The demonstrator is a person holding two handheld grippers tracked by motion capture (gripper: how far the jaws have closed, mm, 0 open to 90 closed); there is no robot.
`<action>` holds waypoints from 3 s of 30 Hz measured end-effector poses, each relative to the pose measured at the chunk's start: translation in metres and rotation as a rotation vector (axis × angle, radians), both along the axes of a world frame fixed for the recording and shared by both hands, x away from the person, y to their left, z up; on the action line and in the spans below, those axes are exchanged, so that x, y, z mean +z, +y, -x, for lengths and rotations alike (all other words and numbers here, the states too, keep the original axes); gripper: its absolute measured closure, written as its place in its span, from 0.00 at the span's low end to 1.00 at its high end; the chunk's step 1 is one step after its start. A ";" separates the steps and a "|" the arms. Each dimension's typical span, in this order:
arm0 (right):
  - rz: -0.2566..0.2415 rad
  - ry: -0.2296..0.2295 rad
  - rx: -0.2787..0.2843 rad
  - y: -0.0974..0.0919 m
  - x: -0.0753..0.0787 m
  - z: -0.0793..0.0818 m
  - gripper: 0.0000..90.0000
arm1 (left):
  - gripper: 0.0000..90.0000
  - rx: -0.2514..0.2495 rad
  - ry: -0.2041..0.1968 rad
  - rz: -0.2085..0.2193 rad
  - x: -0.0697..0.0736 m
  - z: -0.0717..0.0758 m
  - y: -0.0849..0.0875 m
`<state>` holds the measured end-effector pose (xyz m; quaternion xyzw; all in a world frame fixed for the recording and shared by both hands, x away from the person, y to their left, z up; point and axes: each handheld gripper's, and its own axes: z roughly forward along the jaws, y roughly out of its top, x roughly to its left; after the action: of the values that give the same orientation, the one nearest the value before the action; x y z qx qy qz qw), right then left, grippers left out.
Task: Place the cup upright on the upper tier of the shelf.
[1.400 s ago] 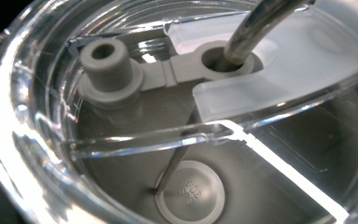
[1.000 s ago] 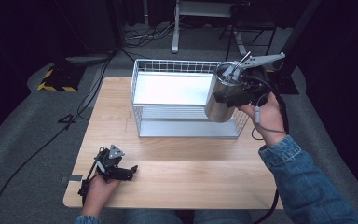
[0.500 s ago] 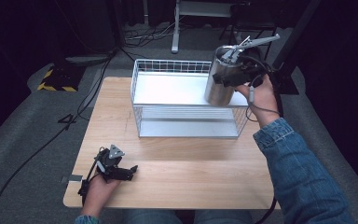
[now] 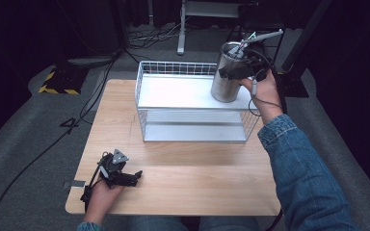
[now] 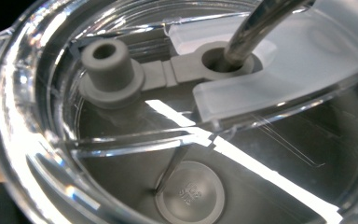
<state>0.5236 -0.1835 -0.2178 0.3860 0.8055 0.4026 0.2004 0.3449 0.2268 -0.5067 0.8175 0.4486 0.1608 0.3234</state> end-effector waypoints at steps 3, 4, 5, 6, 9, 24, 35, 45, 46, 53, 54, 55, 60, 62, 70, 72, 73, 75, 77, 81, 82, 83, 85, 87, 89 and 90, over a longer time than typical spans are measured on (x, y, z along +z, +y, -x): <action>0.004 0.003 -0.005 0.001 -0.003 -0.003 0.04 | 0.02 0.000 0.000 -0.002 0.000 -0.001 0.000; 0.000 0.005 -0.006 0.001 -0.003 -0.003 0.04 | 0.02 0.001 0.003 -0.003 0.000 -0.001 0.000; -0.003 0.007 -0.004 0.001 -0.003 -0.004 0.04 | 0.02 0.001 0.003 -0.003 0.000 -0.001 0.000; -0.007 0.007 -0.005 0.001 -0.004 -0.004 0.04 | 0.02 0.001 0.002 -0.002 0.000 -0.001 0.000; -0.010 0.006 -0.001 0.001 -0.004 -0.004 0.04 | 0.02 0.000 0.001 -0.002 0.000 -0.001 0.000; -0.036 -0.012 0.013 -0.002 -0.008 -0.004 0.04 | 0.02 0.001 0.001 -0.001 0.000 -0.001 0.000; -0.087 -0.059 0.038 -0.008 -0.010 -0.001 0.00 | 0.02 0.001 0.001 -0.001 0.000 -0.001 0.000; -0.097 -0.077 0.032 -0.020 -0.002 0.017 0.00 | 0.02 -0.001 0.002 -0.001 0.000 -0.001 0.000; -0.100 -0.079 0.034 -0.021 -0.001 0.020 0.00 | 0.02 0.001 0.002 0.001 0.000 -0.001 0.000; -0.101 -0.094 0.078 -0.027 0.002 0.045 0.00 | 0.02 -0.002 0.002 -0.003 0.000 -0.001 0.000; -0.102 -0.093 0.082 -0.027 0.002 0.048 0.00 | 0.02 -0.001 0.001 0.000 0.000 -0.001 0.000; -0.102 -0.096 0.089 -0.028 0.002 0.052 0.00 | 0.02 -0.002 0.000 -0.003 0.000 -0.001 0.000; -0.099 -0.103 0.123 -0.033 0.001 0.070 0.00 | 0.02 0.000 0.001 0.000 0.000 -0.001 0.000; -0.091 -0.107 0.137 -0.035 0.000 0.078 0.00 | 0.02 -0.001 0.003 -0.002 0.000 -0.001 0.000; -0.095 -0.134 0.178 -0.046 -0.002 0.108 0.00 | 0.02 0.000 0.002 0.000 0.000 -0.001 0.000; -0.094 -0.135 0.186 -0.047 -0.004 0.111 0.00 | 0.02 0.000 0.002 0.000 0.000 -0.001 0.000; -0.091 -0.129 0.190 -0.049 -0.006 0.116 0.00 | 0.02 0.000 0.002 0.000 0.000 -0.001 0.000; -0.087 -0.126 0.203 -0.050 -0.010 0.122 0.00 | 0.02 0.001 0.002 0.000 0.000 -0.001 0.000; -0.086 -0.115 0.223 -0.052 -0.017 0.131 0.00 | 0.02 0.001 0.002 0.000 0.000 -0.001 0.000; -0.086 -0.101 0.248 -0.054 -0.027 0.142 0.01 | 0.02 0.001 0.002 0.000 0.000 -0.001 0.000; -0.085 -0.100 0.253 -0.054 -0.030 0.145 0.01 | 0.02 0.001 0.002 0.000 0.000 -0.001 0.000; -0.084 -0.097 0.255 -0.055 -0.032 0.148 0.01 | 0.02 0.000 0.003 -0.001 0.000 -0.001 0.000; -0.087 -0.089 0.263 -0.055 -0.039 0.153 0.01 | 0.02 0.000 0.003 -0.001 0.000 -0.001 0.000; -0.084 -0.078 0.271 -0.056 -0.046 0.157 0.03 | 0.02 0.000 0.004 -0.002 0.000 -0.001 0.000; -0.075 -0.069 0.271 -0.057 -0.054 0.162 0.05 | 0.02 0.001 0.003 -0.001 0.000 -0.001 0.000; -0.072 -0.070 0.274 -0.057 -0.057 0.163 0.06 | 0.02 0.001 0.002 0.000 0.000 -0.001 0.000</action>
<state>0.3607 -0.2405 -0.2751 0.2651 0.8282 0.4680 0.1575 0.3460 0.2264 -0.5067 0.8175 0.4492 0.1602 0.3230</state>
